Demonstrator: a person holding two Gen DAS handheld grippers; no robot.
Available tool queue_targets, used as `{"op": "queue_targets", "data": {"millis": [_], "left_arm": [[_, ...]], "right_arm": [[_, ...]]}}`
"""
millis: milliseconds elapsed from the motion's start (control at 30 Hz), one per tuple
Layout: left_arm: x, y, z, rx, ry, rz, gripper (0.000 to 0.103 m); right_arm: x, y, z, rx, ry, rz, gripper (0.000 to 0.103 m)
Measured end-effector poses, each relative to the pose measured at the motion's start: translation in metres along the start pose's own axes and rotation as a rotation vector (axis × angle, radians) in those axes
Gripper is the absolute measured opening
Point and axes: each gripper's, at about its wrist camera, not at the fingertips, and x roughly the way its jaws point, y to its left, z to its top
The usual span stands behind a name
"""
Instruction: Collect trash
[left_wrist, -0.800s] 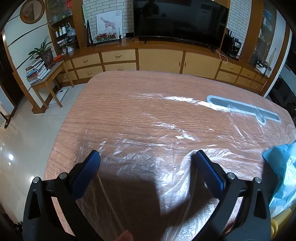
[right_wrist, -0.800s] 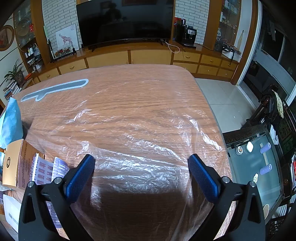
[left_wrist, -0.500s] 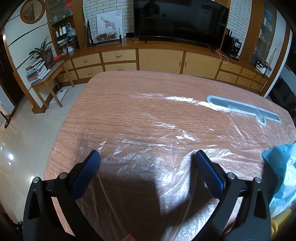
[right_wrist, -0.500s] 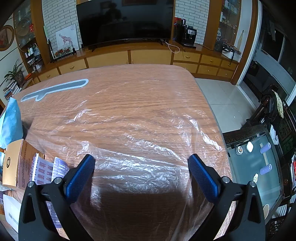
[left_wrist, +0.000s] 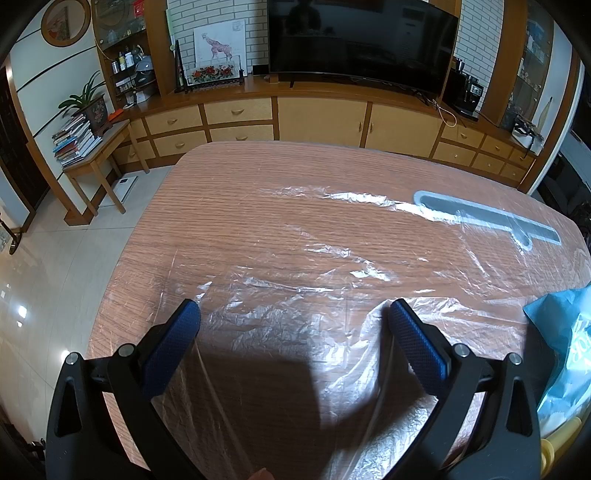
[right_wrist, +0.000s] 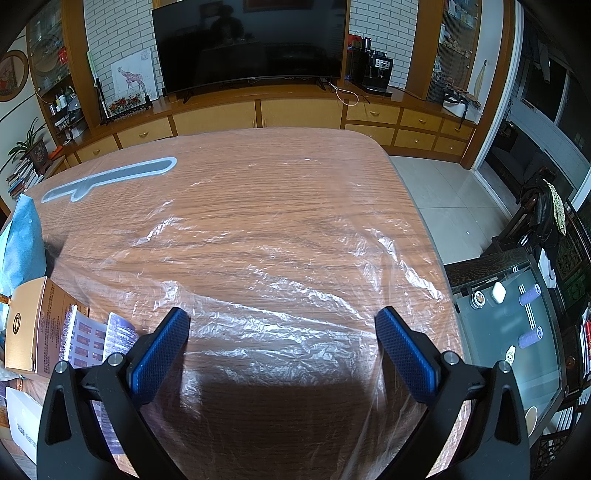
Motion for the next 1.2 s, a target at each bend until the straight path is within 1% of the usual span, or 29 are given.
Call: {"op": "queue_targets", "data": {"millis": [967,1000,1067,1100,1200], "left_arm": [[0.0,0.001,0.0,0.002,0.001,-0.001,0.102],[-0.001,0.001,0.0,0.004,0.003,-0.01,0.102],[-0.01,0.008,-0.004,-0.015,-0.006,-0.068,0.102],[-0.008,0.019,-0.005,-0.029,-0.001,-0.084,0.102],[-0.025,0.021,-0.015,-0.069,0.003,-0.096,0.101]], "right_arm": [[0.0,0.0,0.0,0.001,-0.001,-0.001,0.099],[0.0,0.0,0.001,0.001,-0.001,-0.002,0.099],[0.0,0.0,0.0,0.001,-0.001,-0.002,0.099],[0.0,0.0,0.0,0.001,-0.001,-0.002,0.099],[0.0,0.0,0.0,0.001,-0.001,-0.002,0.099]]}}
